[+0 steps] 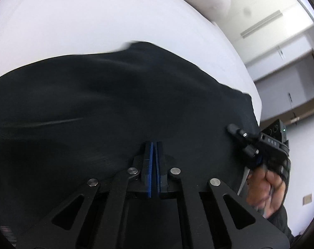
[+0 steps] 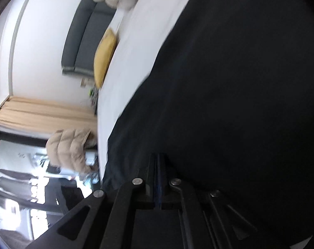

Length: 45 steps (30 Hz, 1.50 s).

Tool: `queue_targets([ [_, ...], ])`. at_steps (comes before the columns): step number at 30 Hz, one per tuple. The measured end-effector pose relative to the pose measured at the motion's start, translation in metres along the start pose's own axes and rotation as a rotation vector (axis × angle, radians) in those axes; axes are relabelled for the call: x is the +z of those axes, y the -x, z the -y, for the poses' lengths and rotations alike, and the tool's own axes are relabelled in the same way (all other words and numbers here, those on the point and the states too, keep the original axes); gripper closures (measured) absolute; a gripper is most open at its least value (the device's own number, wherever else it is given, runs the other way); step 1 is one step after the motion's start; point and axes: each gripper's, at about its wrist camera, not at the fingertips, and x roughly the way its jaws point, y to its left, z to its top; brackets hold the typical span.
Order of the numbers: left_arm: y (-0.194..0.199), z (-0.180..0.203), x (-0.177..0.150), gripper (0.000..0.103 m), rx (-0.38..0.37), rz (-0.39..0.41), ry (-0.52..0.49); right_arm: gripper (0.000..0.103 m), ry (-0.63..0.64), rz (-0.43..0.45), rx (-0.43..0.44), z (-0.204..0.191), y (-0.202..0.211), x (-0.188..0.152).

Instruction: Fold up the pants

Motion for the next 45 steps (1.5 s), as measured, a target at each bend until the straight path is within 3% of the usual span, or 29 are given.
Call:
queue_targets([
  [3, 0.028, -0.034, -0.012, 0.103, -0.04, 0.049, 0.066, 0.103, -0.025, 0.063, -0.014, 0.013, 0.017, 0.031],
  [5, 0.048, -0.053, -0.022, 0.103, 0.007, 0.094, 0.08, 0.103, -0.017, 0.114, -0.052, 0.015, 0.033, 0.041],
  [8, 0.078, -0.089, -0.039, 0.103, -0.002, 0.157, 0.12, 0.103, -0.058, 0.167, -0.06, 0.031, 0.049, 0.049],
  [12, 0.111, -0.121, -0.059, 0.103, -0.035, 0.214, 0.107, 0.103, -0.062, 0.221, -0.11, 0.044, 0.07, 0.067],
  [15, 0.133, -0.122, -0.067, 0.103, 0.057, 0.234, 0.044, 0.103, -0.091, 0.26, -0.162, 0.055, 0.093, 0.082],
  [18, 0.169, -0.137, -0.078, 0.103, 0.11, 0.29, 0.065, 0.1, -0.097, 0.305, -0.215, 0.04, 0.113, 0.074],
  [22, 0.204, -0.148, -0.08, 0.103, 0.14, 0.358, 0.12, 0.1, 0.028, 0.204, -0.127, -0.004, 0.103, 0.03],
  [25, 0.213, -0.131, -0.079, 0.103, 0.078, 0.382, 0.097, 0.1, 0.098, 0.052, 0.027, -0.037, 0.066, -0.022],
  [29, 0.165, -0.073, -0.071, 0.103, 0.032, 0.298, -0.001, 0.1, 0.138, -0.173, 0.122, -0.061, -0.005, -0.087],
  [32, 0.123, -0.055, -0.07, 0.103, 0.051, 0.22, -0.033, 0.103, 0.149, -0.222, 0.05, -0.053, -0.034, -0.098],
  [34, 0.096, -0.06, -0.074, 0.103, 0.062, 0.157, 0.004, 0.103, 0.099, -0.182, 0.069, -0.04, -0.031, -0.086],
  [38, 0.091, -0.08, -0.084, 0.103, -0.003, 0.176, 0.067, 0.103, 0.015, -0.016, 0.056, 0.006, 0.011, -0.044],
  [40, 0.095, -0.085, -0.086, 0.103, -0.001, 0.178, 0.075, 0.103, -0.042, 0.059, 0.075, 0.026, 0.03, -0.022],
  [45, 0.098, -0.086, -0.091, 0.103, 0.015, 0.181, 0.084, 0.103, -0.098, 0.278, 0.0, 0.074, 0.087, 0.05],
])
